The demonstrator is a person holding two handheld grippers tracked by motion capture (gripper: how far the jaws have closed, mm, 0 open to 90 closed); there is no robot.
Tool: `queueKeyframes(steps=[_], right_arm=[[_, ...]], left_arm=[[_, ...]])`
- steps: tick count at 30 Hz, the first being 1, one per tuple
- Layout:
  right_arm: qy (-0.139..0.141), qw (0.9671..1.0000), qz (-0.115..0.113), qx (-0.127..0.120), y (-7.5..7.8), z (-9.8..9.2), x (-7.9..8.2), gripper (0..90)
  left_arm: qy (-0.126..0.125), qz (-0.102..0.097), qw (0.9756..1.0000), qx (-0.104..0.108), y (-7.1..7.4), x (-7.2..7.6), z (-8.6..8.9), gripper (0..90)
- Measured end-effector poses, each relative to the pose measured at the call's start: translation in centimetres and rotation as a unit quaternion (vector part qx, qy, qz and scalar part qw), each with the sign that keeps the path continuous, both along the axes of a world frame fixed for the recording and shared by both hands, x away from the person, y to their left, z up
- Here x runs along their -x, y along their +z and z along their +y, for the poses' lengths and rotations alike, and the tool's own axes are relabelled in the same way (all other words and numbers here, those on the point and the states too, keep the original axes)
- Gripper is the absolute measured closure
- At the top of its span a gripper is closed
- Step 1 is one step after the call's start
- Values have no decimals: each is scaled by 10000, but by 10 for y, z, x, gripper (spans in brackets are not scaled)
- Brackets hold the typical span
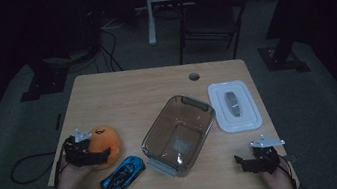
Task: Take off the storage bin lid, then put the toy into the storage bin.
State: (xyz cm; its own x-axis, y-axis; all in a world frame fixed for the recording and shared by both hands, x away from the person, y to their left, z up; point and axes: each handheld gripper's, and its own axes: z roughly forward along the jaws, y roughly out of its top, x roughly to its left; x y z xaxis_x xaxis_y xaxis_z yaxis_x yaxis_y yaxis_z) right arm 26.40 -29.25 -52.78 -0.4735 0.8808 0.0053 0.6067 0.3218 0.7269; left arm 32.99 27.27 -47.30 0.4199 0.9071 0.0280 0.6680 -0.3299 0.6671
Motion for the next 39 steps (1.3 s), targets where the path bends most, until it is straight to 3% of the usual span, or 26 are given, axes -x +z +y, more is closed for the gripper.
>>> queueKeyframes(steps=[4,7,10,16,23,29,39], right_arm=[[-9,10000,5,3,0,0,0,132],[-8,10000,5,3,0,0,0,132],[-8,10000,16,3,0,0,0,128],[-1,10000,15,12,0,0,-1,127],[-1,10000,16,12,0,0,-1,126],[-2,10000,17,12,0,0,-1,126],[-2,10000,17,11,0,0,-1,126]], left_arm=[[45,36,10000,-48,-2,2,-1,5],[105,28,9999,-51,-2,3,0,55],[91,1,9999,-116,-2,5,1,149],[84,-86,9999,86,1,9,9,417],[18,-182,9996,208,11,9,13,558],[-81,-204,9997,88,22,6,10,581],[-286,-339,9990,114,49,5,4,595]])
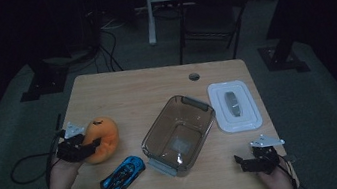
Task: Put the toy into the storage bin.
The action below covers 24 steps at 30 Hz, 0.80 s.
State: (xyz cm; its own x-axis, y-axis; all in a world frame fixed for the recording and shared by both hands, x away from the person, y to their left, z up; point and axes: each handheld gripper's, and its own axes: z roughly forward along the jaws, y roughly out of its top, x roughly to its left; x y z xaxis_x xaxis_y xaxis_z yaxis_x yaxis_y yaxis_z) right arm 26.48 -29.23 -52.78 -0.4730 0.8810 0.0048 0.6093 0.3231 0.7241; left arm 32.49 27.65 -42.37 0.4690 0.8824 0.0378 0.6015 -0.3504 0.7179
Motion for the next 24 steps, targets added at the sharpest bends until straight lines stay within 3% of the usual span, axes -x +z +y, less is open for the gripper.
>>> queueKeyframes(steps=[12,21,24], right_arm=[[-2,10000,-1,-2,0,0,0,126],[3,10000,-5,4,0,0,0,126],[0,10000,1,0,0,0,0,126]], left_arm=[[-330,-255,9991,-25,38,-4,-18,602],[-608,-343,9975,-114,57,-11,-36,602],[-721,-388,9966,-44,64,-14,-43,602]])
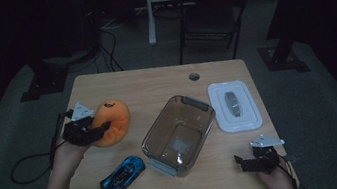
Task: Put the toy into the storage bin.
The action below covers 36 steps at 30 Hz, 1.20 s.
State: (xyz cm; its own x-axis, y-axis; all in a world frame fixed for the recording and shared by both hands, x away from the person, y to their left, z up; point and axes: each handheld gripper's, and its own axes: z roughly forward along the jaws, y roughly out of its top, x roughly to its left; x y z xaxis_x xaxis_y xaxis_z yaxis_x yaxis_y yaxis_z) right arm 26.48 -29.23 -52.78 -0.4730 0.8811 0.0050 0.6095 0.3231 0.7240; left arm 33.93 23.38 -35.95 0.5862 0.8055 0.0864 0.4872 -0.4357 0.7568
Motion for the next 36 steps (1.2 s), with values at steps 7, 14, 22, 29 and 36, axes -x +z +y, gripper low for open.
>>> queueKeyframes(steps=[7,14,22,29,36], right_arm=[[-1,10000,-6,-2,0,0,0,126],[1,10000,-7,1,0,0,0,126],[1,10000,-6,2,0,0,0,127],[-3,10000,0,-6,0,0,0,126],[1,10000,-7,-3,0,0,0,127]], left_arm=[[-222,-171,9996,-16,17,-5,-20,602],[-659,-261,9975,9,30,-18,-43,601],[-1262,-430,9910,115,36,-30,-73,600],[-1834,-523,9816,80,41,-36,-99,599],[-2254,-521,9729,17,41,-43,-120,598]])
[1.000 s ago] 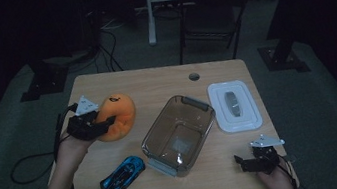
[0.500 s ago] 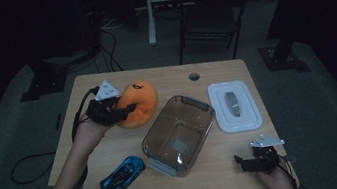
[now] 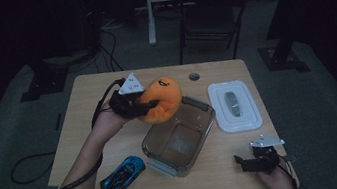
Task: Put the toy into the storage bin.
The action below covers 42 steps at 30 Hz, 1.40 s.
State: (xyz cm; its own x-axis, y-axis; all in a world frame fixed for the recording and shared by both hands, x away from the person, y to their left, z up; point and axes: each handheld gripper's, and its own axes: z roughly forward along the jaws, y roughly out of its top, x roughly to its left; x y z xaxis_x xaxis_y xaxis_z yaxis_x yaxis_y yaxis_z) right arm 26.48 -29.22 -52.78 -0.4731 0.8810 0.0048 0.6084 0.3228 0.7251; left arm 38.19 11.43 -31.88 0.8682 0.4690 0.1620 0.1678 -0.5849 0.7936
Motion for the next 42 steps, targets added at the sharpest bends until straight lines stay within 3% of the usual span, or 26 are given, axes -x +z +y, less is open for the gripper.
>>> queueKeyframes(steps=[4,6,7,12,22,29,42], right_arm=[[0,10000,1,1,0,0,0,127],[1,10000,3,3,0,0,0,127],[1,10000,3,5,0,0,0,126],[3,10000,-4,6,0,0,0,127],[3,10000,0,1,0,0,0,127],[1,10000,4,0,0,0,0,127],[-4,10000,5,-2,0,0,0,128]], left_arm=[[-212,-27,9998,-18,-3,-3,-10,597],[-287,67,9996,35,-4,-4,-13,597],[-453,9,9990,28,-5,-4,-19,597],[-610,18,9981,-102,-11,-7,-32,594],[-908,280,9950,-313,-34,-12,-54,594],[-989,394,9930,-516,-49,-13,-67,584],[-1065,504,9903,-738,-59,-10,-80,564]])
